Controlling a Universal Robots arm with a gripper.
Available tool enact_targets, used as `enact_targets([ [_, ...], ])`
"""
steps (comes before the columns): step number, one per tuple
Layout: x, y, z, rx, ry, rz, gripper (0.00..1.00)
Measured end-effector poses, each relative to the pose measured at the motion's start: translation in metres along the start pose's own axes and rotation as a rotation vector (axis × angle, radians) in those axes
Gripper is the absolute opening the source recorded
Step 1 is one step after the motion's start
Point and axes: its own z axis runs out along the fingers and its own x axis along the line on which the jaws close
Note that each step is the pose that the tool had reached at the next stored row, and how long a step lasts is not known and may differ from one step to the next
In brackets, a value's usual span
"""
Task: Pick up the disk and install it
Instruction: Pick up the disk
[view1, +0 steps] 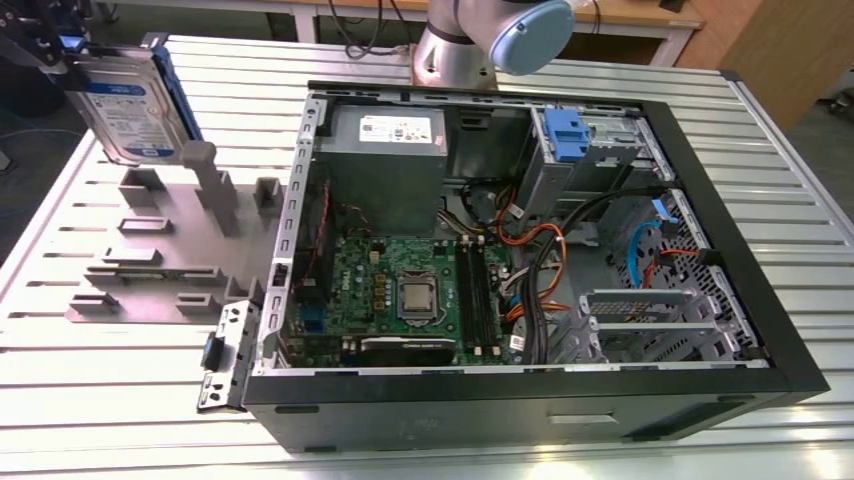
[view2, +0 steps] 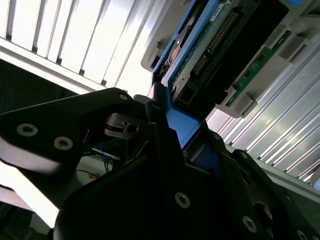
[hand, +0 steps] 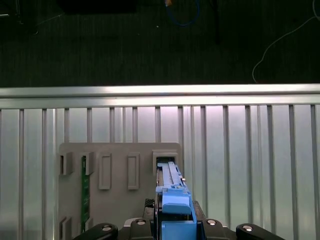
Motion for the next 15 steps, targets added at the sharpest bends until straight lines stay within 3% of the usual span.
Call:
enact_targets([
  [15,-0.0002,0.0001,-0.0076,0.0002,-0.0001,0.0,0.36],
])
